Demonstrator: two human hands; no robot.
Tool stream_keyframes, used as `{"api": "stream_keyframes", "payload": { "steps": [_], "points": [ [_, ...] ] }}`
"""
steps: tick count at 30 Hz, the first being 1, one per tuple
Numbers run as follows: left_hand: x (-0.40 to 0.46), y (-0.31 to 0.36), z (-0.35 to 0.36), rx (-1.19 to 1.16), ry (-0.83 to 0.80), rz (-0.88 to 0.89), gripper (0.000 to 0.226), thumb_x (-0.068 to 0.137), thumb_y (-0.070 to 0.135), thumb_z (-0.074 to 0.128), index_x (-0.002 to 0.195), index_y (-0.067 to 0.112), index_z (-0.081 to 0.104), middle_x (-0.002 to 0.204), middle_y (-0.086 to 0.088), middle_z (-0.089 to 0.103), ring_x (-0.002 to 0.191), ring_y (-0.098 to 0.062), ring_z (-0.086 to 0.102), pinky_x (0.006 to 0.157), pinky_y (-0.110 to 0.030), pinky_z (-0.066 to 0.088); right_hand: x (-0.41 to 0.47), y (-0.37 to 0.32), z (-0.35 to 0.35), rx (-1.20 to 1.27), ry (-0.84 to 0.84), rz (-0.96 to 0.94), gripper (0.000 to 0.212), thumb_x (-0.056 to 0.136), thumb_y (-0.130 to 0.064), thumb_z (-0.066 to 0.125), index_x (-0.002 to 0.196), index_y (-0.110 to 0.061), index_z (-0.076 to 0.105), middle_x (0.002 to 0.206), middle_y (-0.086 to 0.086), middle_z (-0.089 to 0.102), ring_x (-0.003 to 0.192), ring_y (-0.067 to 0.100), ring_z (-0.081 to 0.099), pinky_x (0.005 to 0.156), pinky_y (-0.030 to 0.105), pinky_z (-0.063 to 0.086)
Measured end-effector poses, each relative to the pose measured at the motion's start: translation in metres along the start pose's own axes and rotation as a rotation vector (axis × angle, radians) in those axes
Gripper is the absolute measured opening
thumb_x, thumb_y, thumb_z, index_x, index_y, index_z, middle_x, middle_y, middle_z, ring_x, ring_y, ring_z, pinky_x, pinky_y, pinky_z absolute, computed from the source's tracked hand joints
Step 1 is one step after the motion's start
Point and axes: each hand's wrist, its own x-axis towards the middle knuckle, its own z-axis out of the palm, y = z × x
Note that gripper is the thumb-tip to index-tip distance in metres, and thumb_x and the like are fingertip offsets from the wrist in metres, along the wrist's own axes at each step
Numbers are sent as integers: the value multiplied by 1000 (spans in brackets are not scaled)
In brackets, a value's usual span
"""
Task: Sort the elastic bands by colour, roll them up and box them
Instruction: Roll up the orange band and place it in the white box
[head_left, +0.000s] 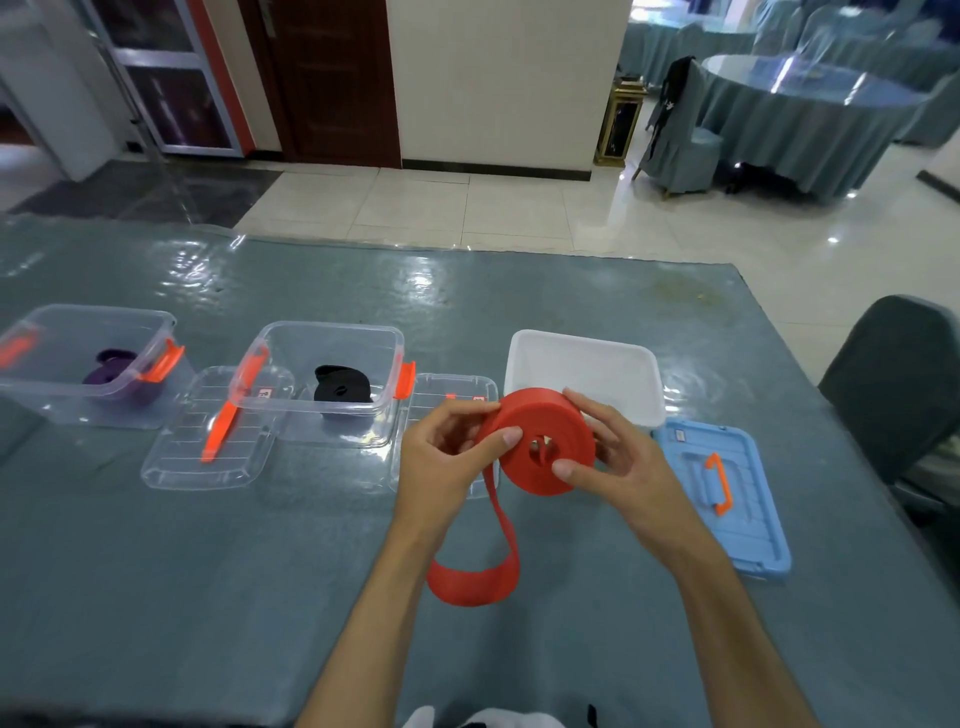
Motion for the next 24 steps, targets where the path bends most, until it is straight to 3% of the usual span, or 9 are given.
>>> {"api": "stream_keyframes", "payload": {
  "steps": [3,7,9,11,13,15,20,24],
  "points": [
    [-3,-3,1,-26,-30,-23,27,81,9,88,101,25,82,108,-6,81,101,-20,77,86,-26,59,3,-2,-1,-25,132,-52,71,69,-49,96,132,-34,67,118,4,76,110,31,74,92,41,61],
    [-2,-1,-7,29,-140,-59,41,85,7,84,123,21,78,118,-3,79,109,-21,75,92,-27,59,2,-1,-2,26,137,-91,67,72,-45,95,131,-28,67,119,8,74,112,31,71,95,47,60],
    [-1,2,-7,45,-115,-38,39,83,10,87,118,24,80,113,-1,80,103,-19,77,87,-25,60,1,-1,-2,38,125,-74,59,72,-44,96,120,-26,68,121,10,75,115,34,71,95,49,58],
    [0,5,-3,38,-53,-4,33,79,13,90,108,24,81,106,-1,81,95,-15,77,81,-21,59,0,-3,-2,33,141,-38,51,68,-46,98,103,-27,66,115,12,78,106,35,75,86,43,62],
    [0,4,1,12,-6,3,28,78,12,91,103,19,81,104,-3,81,94,-16,78,81,-21,58,-1,-2,-3,26,161,-24,51,66,-46,99,96,-25,64,111,13,79,100,35,78,81,46,64],
    [-1,2,3,-2,-32,-3,28,80,9,89,106,18,81,109,-5,81,101,-19,77,87,-25,58,-2,-3,-2,52,209,-45,55,63,-45,100,99,-23,65,111,14,78,100,36,77,84,53,64],
    [-4,0,-2,61,-136,-22,46,83,7,86,127,19,76,118,-3,79,109,-24,76,94,-30,60,-3,-6,-3,50,154,-63,68,70,-38,95,132,-37,67,117,6,77,109,27,74,93,38,61],
    [-7,0,0,30,-56,-13,39,79,9,91,114,18,77,109,-5,80,100,-24,78,84,-26,60,-6,-7,-2,101,102,-10,55,73,-38,93,120,-27,67,117,9,79,107,33,76,80,34,63]
  ]
}}
